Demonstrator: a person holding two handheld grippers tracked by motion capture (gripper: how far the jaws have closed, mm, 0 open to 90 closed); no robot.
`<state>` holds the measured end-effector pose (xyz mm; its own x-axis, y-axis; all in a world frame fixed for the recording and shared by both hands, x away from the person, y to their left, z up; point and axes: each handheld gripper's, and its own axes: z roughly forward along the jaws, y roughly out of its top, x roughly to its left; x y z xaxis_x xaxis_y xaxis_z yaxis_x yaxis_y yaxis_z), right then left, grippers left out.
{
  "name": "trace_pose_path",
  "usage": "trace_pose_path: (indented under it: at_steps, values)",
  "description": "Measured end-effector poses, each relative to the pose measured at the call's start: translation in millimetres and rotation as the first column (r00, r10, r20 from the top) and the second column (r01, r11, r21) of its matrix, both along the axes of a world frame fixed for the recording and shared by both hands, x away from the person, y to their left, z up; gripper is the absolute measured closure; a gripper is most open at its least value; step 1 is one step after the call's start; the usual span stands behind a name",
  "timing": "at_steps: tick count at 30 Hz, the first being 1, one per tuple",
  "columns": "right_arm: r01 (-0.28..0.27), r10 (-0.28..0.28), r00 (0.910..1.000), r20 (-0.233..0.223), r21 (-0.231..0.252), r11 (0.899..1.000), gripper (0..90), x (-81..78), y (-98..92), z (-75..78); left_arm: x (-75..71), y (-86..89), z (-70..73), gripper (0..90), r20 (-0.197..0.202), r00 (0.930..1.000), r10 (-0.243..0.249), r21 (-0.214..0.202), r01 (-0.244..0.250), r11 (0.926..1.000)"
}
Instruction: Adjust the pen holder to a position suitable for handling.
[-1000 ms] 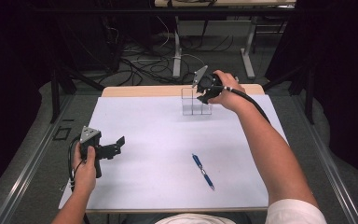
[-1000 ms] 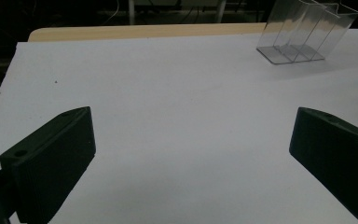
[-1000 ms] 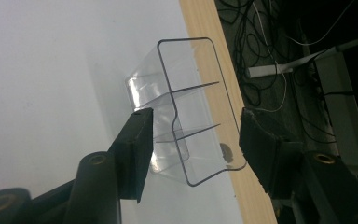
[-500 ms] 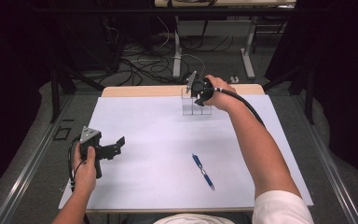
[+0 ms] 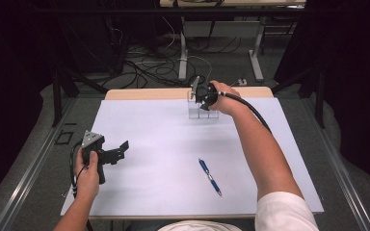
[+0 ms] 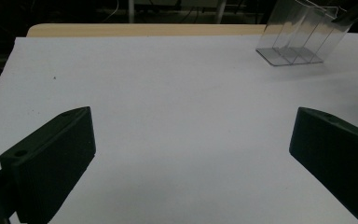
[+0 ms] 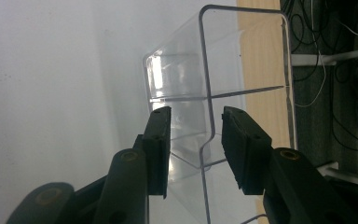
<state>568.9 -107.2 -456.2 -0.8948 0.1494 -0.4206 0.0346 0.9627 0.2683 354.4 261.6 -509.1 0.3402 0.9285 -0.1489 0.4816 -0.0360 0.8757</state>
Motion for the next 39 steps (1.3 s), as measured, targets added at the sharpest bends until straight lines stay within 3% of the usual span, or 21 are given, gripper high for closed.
trace_pose_path:
  at_steps: [7,9,13,16,20,28,39]
  values:
    - [-0.003,0.003,0.9999,-0.014,-0.002,1.000,68.1,0.4,3.3,-3.5,-0.4,-0.1,0.2,0.0,-0.001,1.0000,0.000,-0.004,0.000,1.0000]
    - [-0.008,0.008,0.9999,-0.012,-0.011,1.000,71.1,1.3,2.3,-2.2,-0.3,-0.7,0.3,0.0,0.000,1.0000,-0.003,-0.006,0.003,1.0000]
    - [0.004,-0.004,0.9998,-0.020,0.016,1.000,79.4,0.8,0.8,-1.4,-0.5,-0.6,0.6,0.0,0.000,1.0000,-0.005,-0.008,0.005,1.0000]
    - [-0.003,0.003,0.9996,-0.030,0.003,1.000,83.8,-0.2,1.1,-0.2,-0.3,-0.4,0.3,0.0,0.000,1.0000,0.000,-0.012,0.000,0.9999]
    - [-0.013,0.013,0.9994,-0.032,0.002,1.000,84.9,-1.6,0.8,-0.3,-0.6,0.2,0.9,0.0,-0.002,1.0000,-0.003,-0.010,0.003,0.9999]
    - [-0.033,0.031,0.9954,-0.091,-0.014,0.999,87.3,-6.8,0.6,1.3,-0.5,-1.9,0.6,0.0,-0.002,0.9999,-0.011,-0.007,0.011,0.9999]
    - [-0.053,0.051,0.9932,-0.105,-0.017,0.998,88.6,-13.6,2.0,3.3,-0.5,-1.7,0.1,0.0,-0.007,0.9999,-0.008,-0.007,0.008,0.9999]
